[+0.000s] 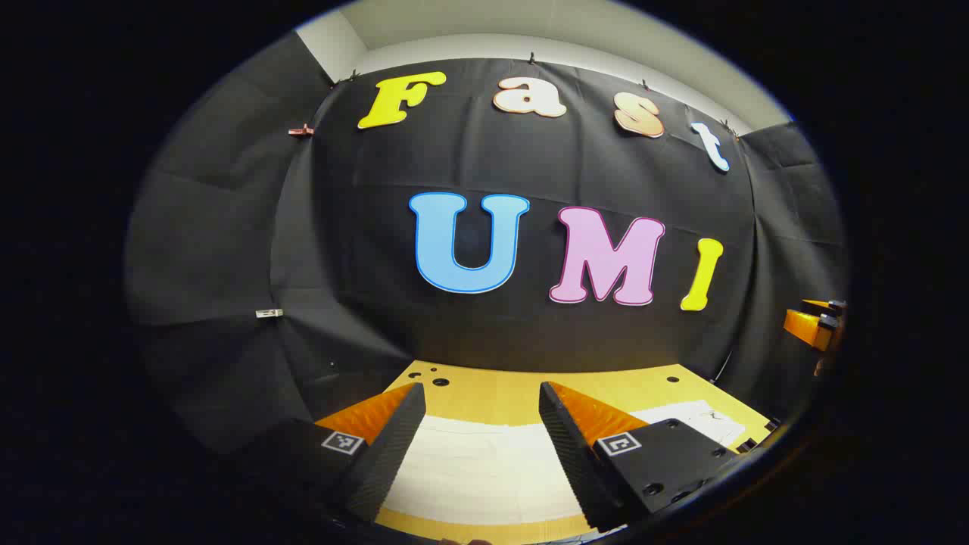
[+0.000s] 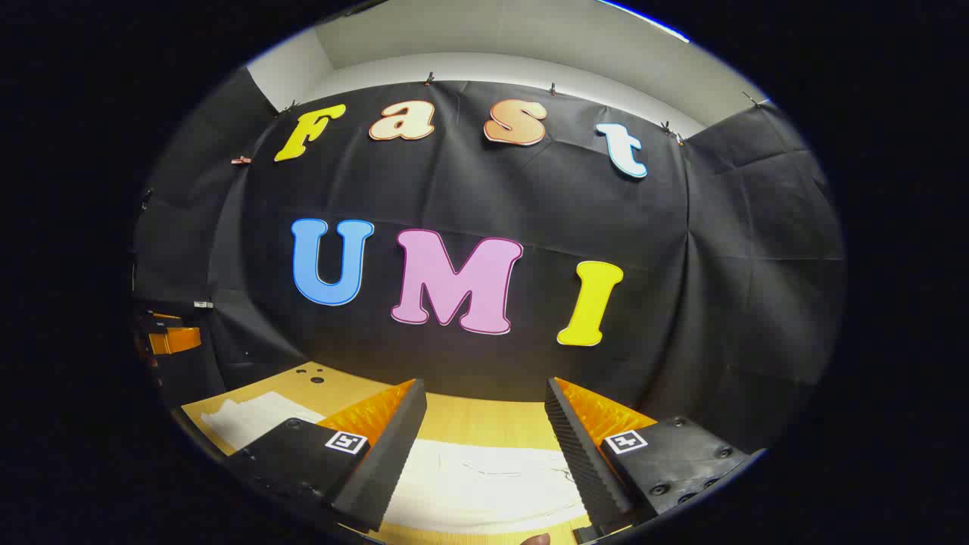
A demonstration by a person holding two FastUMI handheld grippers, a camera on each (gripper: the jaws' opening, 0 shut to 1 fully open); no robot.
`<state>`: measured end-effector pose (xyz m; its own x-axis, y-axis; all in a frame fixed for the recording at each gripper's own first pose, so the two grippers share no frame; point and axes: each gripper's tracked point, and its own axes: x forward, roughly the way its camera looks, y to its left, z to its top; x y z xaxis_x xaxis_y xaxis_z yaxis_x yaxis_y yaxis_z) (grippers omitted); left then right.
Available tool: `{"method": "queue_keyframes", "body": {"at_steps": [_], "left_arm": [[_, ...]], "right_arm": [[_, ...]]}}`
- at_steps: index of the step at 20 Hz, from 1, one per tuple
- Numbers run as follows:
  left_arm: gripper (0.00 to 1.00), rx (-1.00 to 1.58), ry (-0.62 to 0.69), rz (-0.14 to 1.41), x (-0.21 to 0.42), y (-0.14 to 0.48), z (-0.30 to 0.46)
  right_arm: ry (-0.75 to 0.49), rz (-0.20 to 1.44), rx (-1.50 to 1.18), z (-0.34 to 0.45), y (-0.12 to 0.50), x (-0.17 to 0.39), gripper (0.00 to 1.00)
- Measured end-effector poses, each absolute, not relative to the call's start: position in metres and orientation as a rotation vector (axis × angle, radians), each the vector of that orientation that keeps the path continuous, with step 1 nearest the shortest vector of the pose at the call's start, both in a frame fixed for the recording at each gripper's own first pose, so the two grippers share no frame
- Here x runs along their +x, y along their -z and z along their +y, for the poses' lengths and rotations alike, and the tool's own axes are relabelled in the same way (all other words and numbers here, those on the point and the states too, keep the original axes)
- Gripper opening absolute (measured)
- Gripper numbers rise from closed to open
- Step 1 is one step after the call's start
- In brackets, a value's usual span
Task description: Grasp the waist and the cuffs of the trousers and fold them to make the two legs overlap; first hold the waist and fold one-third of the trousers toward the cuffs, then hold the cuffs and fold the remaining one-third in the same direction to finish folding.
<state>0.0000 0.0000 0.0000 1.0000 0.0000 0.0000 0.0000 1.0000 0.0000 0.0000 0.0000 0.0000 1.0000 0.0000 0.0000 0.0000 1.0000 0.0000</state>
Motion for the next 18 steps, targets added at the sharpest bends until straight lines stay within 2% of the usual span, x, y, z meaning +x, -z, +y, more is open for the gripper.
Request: {"method": "queue_keyframes", "body": {"at_steps": [6, 14, 18], "left_arm": [[0.96, -0.005, 0.027, -0.007, 0.002, 0.001, 0.001], [0.96, 0.064, 0.129, 0.001, 0.015, 0.011, 0.004], [0.96, 0.238, 0.172, 0.078, 0.033, 0.042, 0.022]], "right_arm": [[-0.002, 0.017, 0.008, 0.006, 0.007, 0.003, 0.98], [0.004, 0.030, -0.020, 0.017, 0.011, 0.006, 0.97], [0.006, 0.042, -0.047, 0.021, 0.016, 0.011, 0.97]]}}
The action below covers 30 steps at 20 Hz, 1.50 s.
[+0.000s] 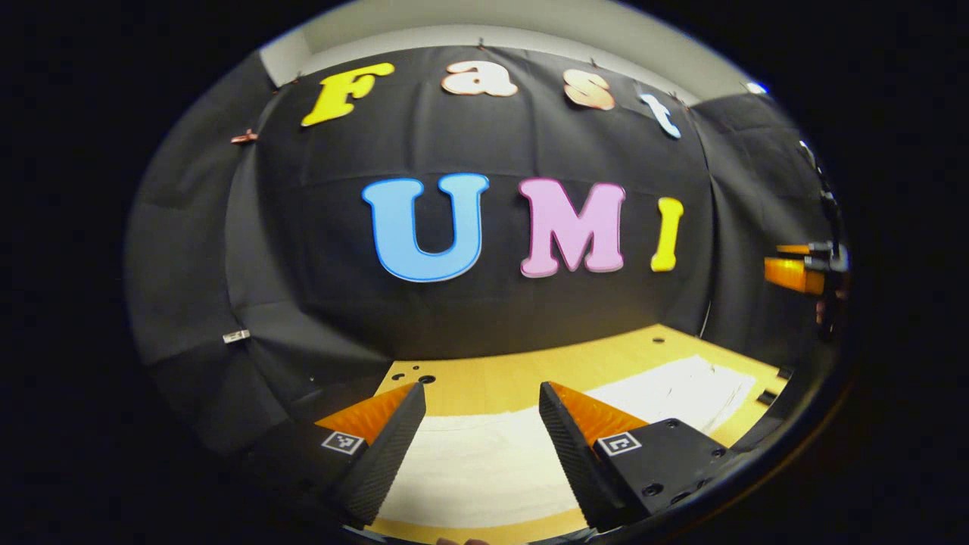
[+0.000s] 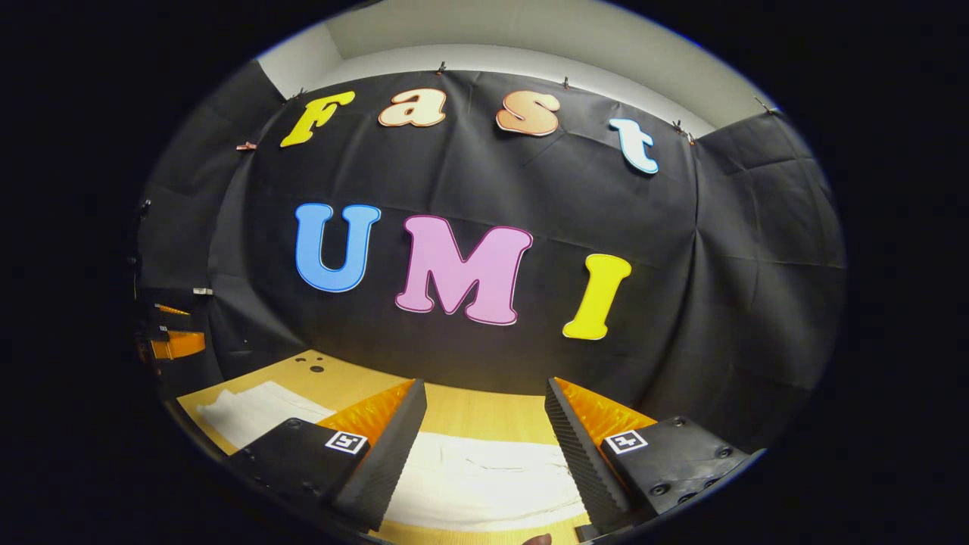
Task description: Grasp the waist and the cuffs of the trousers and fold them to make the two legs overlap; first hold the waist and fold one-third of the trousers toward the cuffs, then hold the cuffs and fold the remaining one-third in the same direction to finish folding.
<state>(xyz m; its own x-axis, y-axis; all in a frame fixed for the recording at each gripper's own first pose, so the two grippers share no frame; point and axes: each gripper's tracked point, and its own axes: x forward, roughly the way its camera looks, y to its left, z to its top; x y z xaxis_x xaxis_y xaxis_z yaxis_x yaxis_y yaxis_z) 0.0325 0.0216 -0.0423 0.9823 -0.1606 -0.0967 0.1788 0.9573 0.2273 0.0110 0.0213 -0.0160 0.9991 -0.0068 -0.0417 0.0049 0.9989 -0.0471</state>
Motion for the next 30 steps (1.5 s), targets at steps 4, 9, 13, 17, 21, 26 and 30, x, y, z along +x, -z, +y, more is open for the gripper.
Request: {"method": "queue_keyframes", "body": {"at_steps": [4, 9, 13, 17, 21, 26, 30], "left_arm": [[0.93, 0.541, 0.300, 0.157, 0.039, 0.080, 0.025], [0.95, 0.909, 0.488, 0.323, 0.031, 0.157, 0.023], [0.95, 1.086, 0.576, 0.454, 0.021, 0.214, 0.028], [0.94, 1.232, 0.644, 0.559, 0.013, 0.260, 0.040], [0.95, 1.357, 0.679, 0.614, 0.008, 0.290, 0.051], [0.95, 1.461, 0.702, 0.688, 0.013, 0.324, 0.074], [0.92, 1.492, 0.685, 0.700, 0.020, 0.331, 0.078]], "right_arm": [[0.010, 0.061, -0.056, 0.025, 0.024, 0.015, 0.97], [0.019, 0.088, -0.072, 0.025, 0.035, 0.019, 0.98], [0.028, 0.106, -0.099, 0.021, 0.043, 0.018, 0.96], [0.047, 0.124, -0.096, 0.012, 0.050, 0.015, 0.98], [0.062, 0.138, -0.090, 0.004, 0.054, 0.014, 0.98], [0.067, 0.155, -0.107, -0.001, 0.059, 0.010, 0.97], [0.070, 0.154, -0.133, -0.004, 0.057, 0.006, 0.98]]}}
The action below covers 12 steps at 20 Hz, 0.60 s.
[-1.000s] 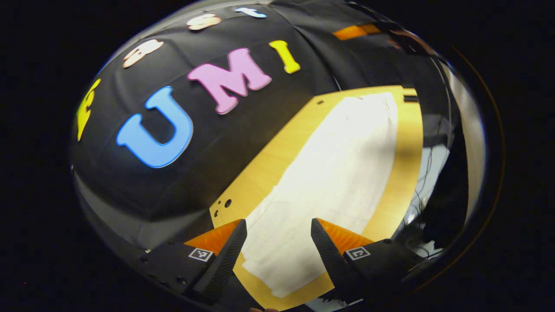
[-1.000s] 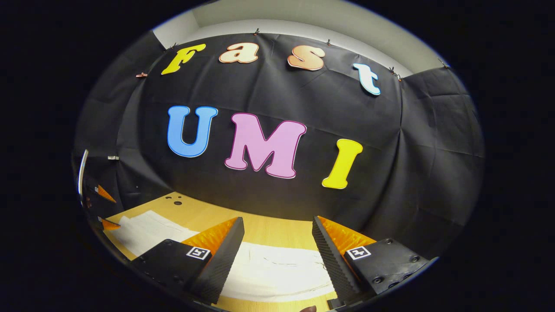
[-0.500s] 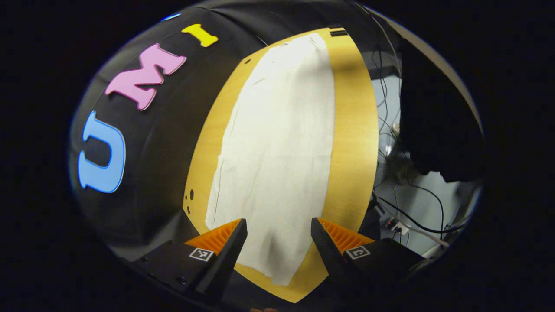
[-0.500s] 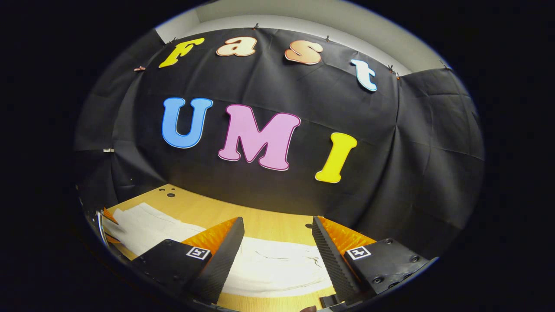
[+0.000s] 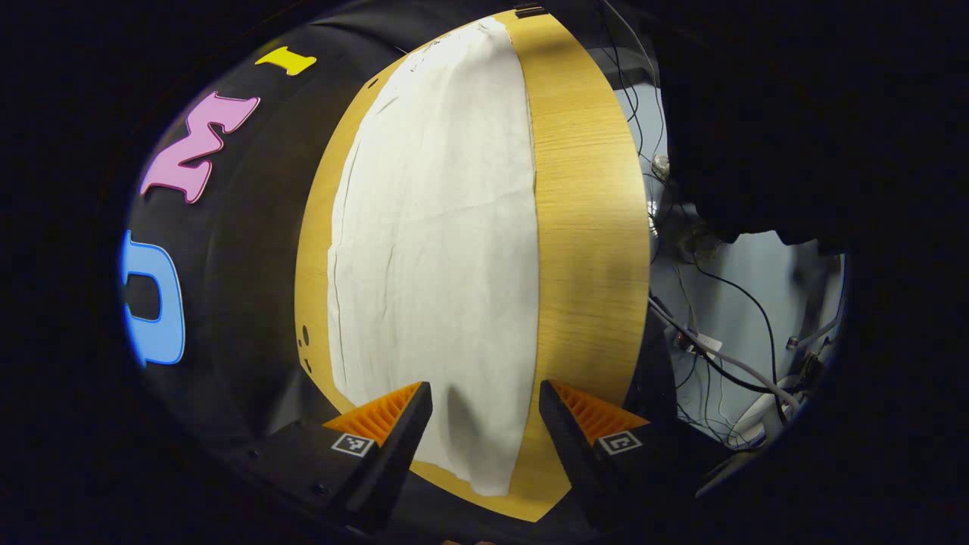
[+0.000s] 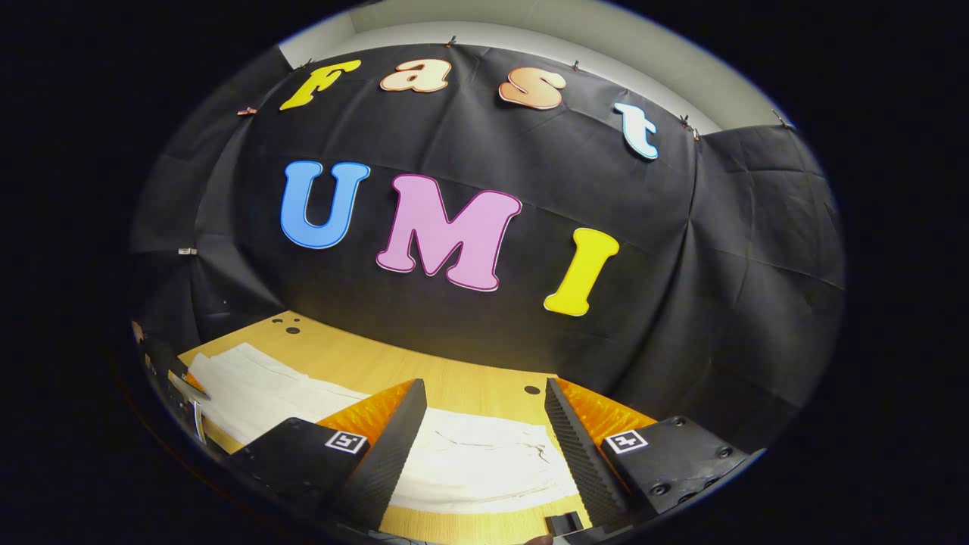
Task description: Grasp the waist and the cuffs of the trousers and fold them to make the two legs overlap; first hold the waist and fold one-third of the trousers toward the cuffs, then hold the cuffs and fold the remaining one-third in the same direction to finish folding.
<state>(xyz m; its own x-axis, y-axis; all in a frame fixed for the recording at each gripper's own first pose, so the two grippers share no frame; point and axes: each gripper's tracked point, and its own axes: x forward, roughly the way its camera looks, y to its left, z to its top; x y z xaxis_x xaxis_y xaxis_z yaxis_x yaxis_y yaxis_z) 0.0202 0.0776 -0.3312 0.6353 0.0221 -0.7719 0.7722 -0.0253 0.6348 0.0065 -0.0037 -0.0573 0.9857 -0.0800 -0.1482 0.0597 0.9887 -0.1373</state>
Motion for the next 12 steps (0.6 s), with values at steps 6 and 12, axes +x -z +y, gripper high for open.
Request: {"method": "queue_keyframes", "body": {"at_steps": [6, 12], "left_arm": [[0.82, 1.547, 0.628, 0.681, 0.052, 0.335, 0.081], [0.32, 1.487, 0.613, 0.761, 0.072, 0.352, 0.081]], "right_arm": [[0.076, 0.171, -0.212, -0.015, 0.072, -0.003, 0.98], [0.031, 0.251, -0.442, -0.053, 0.122, 0.005, 0.98]]}}
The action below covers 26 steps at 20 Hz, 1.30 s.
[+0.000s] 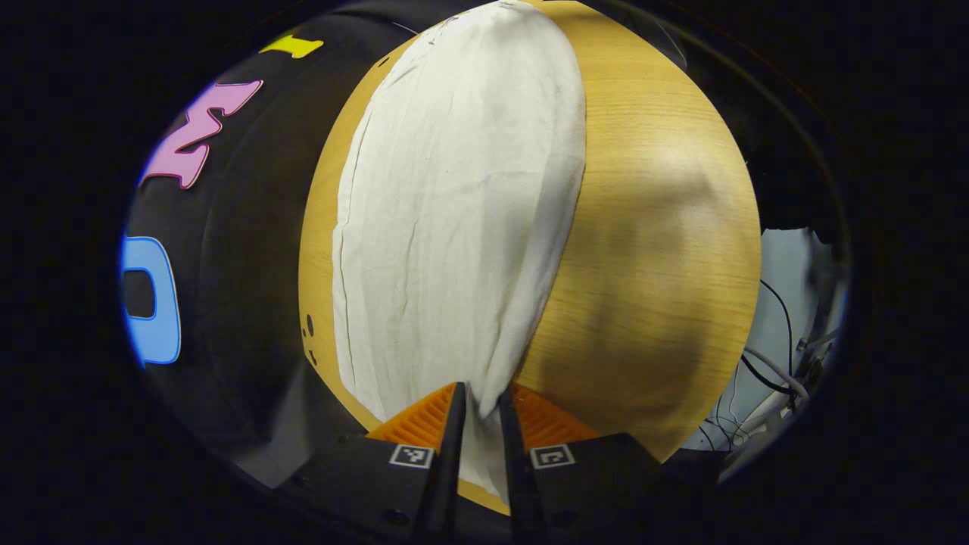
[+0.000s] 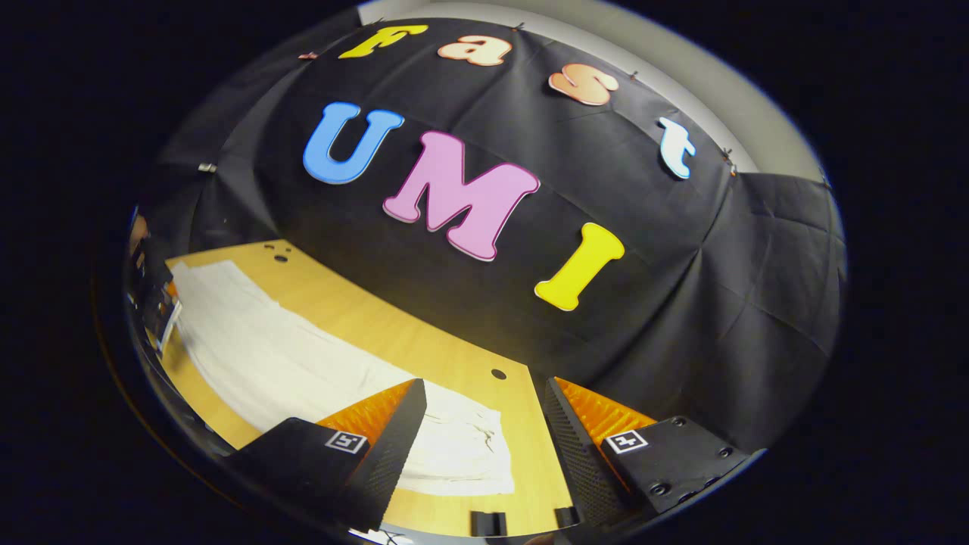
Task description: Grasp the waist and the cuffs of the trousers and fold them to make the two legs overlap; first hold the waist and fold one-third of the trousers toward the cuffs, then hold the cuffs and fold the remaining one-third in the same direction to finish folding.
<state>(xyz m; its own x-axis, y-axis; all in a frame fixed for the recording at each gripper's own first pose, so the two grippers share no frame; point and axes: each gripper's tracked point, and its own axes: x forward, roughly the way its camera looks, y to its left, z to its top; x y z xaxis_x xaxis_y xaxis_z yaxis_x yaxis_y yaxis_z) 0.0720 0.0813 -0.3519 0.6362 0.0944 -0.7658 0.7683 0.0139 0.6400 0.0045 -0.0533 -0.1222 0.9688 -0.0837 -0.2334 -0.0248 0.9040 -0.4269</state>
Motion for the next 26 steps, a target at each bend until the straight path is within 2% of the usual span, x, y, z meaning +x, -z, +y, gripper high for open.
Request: {"method": "queue_keyframes", "body": {"at_steps": [1, 2, 4, 9, 16, 23, 24, 26], "left_arm": [[0.28, 1.484, 0.608, 0.770, 0.074, 0.353, 0.081], [0.10, 1.486, 0.609, 0.781, 0.074, 0.354, 0.082], [0.08, 1.486, 0.599, 0.803, 0.076, 0.355, 0.081], [0.07, 1.419, 0.570, 0.890, 0.076, 0.355, 0.079], [0.07, 1.390, 0.528, 0.941, 0.076, 0.356, 0.078], [0.07, 1.417, 0.524, 0.959, 0.076, 0.356, 0.077], [0.07, 1.411, 0.522, 0.963, 0.076, 0.356, 0.077], [0.07, 1.402, 0.521, 0.959, 0.077, 0.357, 0.077]], "right_arm": [[0.015, 0.267, -0.493, -0.061, 0.134, 0.007, 0.98], [-0.006, 0.290, -0.546, -0.067, 0.148, 0.011, 0.98], [-0.074, 0.337, -0.646, -0.078, 0.181, 0.014, 0.98], [-0.272, 0.443, -0.896, -0.101, 0.277, 0.027, 0.96], [-0.530, 0.552, -1.094, -0.129, 0.382, 0.002, 0.96], [-0.668, 0.567, -1.149, -0.120, 0.420, 0.005, 0.95], [-0.664, 0.550, -1.161, -0.119, 0.421, 0.009, 0.89], [-0.633, 0.536, -1.173, -0.118, 0.423, 0.022, 0.88]]}}
